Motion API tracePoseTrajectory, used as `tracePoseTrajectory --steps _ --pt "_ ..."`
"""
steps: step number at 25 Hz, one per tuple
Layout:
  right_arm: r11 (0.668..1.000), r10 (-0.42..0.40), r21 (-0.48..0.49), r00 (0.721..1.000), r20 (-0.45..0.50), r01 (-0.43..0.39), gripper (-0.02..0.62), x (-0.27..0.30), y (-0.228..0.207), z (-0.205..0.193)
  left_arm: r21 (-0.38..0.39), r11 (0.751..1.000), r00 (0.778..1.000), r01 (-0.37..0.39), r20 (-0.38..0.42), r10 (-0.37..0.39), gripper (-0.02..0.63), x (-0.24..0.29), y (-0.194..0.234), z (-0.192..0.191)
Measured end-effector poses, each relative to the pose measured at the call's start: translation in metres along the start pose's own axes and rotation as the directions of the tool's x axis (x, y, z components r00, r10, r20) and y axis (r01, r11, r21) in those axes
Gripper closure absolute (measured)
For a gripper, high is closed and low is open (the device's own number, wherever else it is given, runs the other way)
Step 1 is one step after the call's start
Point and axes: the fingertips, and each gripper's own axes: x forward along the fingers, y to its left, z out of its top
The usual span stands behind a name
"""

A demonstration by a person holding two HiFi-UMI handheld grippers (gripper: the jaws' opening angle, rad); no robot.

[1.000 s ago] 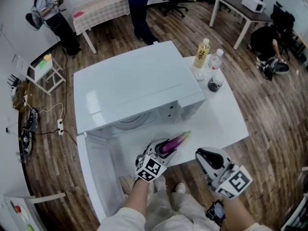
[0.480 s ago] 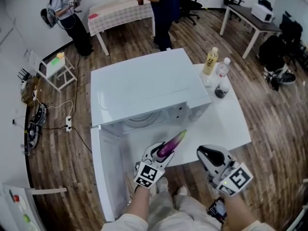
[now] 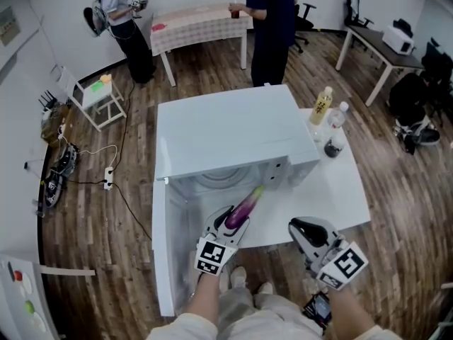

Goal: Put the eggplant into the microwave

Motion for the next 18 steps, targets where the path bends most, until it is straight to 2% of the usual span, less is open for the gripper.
tracePoseTrajectory --steps 7,18 --pt "1.000 0.010 -0.001 1.000 -0.010 -0.010 0.560 0.009 0.009 -0.001 -0.017 0.997 0.997 -0.075 0.027 0.075 0.390 -0.008 0.025 0.009" --pt "0.999 0.033 0.010 0.999 -0.031 -0.033 0.560 0.026 0.016 -0.008 -0.058 0.980 0.980 -0.188 0.059 0.192 0.391 0.006 0.064 0.016"
